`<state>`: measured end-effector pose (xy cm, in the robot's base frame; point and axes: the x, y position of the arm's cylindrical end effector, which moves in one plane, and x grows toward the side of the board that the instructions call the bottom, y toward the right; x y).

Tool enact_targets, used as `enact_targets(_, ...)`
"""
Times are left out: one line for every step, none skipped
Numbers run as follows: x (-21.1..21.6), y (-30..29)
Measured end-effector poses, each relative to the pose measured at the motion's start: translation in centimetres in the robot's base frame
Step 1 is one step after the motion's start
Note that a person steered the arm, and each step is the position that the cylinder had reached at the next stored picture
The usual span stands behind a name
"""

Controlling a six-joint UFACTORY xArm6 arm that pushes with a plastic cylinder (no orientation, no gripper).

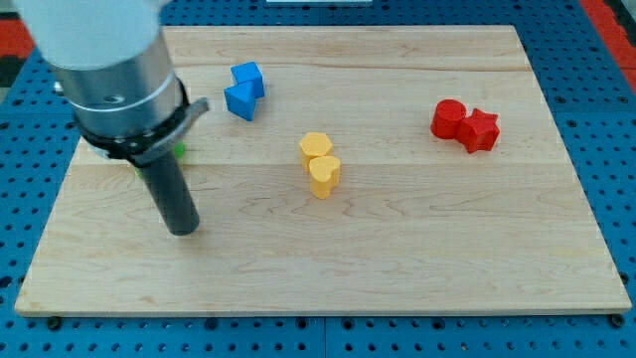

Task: Push green star towards bottom center

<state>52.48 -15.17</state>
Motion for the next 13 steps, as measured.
enact_targets(-1.4, -3.5)
enact_targets(-2.4, -9.3)
enact_targets(-5.5, -10.6)
enact_targets(-8.5, -7.8)
enact_targets(-8.5, -3.5)
enact_targets(-8.5, -3.6)
enact_targets(-8.5, -3.6)
enact_targets(-6.8, -4.4)
enact_targets(-7.2, -2.8)
enact_targets(-8.8, -0.6)
enact_targets(-8.8, 4.3)
enact_targets(-8.8, 5.1)
enact_targets(-7.2, 6.5)
